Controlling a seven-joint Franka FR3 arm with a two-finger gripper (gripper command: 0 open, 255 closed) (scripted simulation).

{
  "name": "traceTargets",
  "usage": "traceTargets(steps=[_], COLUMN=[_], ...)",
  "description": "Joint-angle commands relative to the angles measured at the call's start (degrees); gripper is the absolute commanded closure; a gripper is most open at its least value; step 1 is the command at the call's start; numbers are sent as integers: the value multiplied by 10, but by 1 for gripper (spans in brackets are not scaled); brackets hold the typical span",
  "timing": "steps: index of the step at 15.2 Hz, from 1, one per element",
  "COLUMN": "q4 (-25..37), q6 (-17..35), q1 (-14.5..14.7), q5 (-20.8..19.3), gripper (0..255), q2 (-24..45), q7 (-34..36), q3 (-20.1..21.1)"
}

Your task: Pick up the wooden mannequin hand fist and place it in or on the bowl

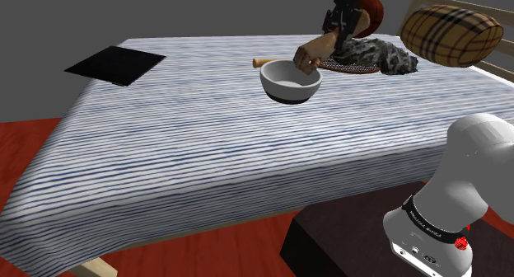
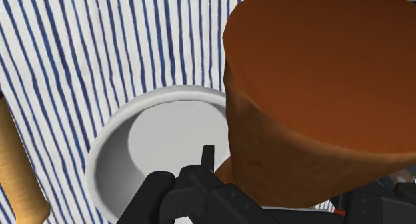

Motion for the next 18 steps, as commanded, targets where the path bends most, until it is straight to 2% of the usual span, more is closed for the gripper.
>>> traceTargets(steps=[1,4,7,18], q4=[38,95,154,68], q6=[0,-8,-23,59], q1=[15,24,21,26], q5=[33,82,129,130], gripper=[255,255,255,255], q2=[49,120,186,184], q7=[-2,-9,-15,-33], q3=[-7,-15,-16,-12])
